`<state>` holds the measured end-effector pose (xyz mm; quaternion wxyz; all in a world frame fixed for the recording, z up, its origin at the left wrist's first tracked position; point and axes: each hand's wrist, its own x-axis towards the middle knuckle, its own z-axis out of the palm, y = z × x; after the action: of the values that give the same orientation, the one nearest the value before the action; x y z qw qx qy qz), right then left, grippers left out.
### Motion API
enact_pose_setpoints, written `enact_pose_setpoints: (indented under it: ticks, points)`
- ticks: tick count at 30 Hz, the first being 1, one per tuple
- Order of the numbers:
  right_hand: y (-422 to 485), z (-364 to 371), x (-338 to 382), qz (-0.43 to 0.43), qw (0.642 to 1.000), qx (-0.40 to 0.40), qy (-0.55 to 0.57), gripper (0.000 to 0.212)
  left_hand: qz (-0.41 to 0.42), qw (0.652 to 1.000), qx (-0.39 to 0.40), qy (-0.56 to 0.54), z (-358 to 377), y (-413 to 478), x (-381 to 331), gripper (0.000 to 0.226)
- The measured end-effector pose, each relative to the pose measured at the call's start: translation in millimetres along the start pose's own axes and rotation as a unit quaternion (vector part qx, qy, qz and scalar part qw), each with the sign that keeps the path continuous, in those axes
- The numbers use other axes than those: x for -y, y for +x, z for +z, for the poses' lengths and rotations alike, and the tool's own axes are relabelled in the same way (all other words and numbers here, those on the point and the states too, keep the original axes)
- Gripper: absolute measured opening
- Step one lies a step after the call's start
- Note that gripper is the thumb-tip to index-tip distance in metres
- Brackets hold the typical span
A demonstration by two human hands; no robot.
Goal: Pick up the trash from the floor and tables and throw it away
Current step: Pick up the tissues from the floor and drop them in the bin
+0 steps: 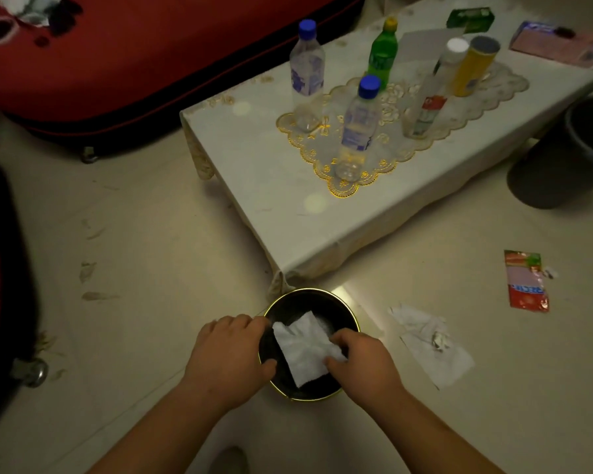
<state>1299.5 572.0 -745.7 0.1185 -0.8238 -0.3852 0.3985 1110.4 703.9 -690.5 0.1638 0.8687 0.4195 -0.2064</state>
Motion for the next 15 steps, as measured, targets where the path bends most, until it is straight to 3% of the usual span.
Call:
enact_pose_setpoints:
  ticks: [7, 15]
  points:
    - [-66, -64, -2, 0.009, 0.998, -0.05, -0.027, 0.035, 0.033, 0.999, 0.004, 0.032, -53, -32, -55, 0.067]
    - [-197, -157, -51, 0.09, 0.984, -0.15, 0.022, 0.045, 0.118, 0.989, 0.016, 0.089, -120, -87, -187, 0.068]
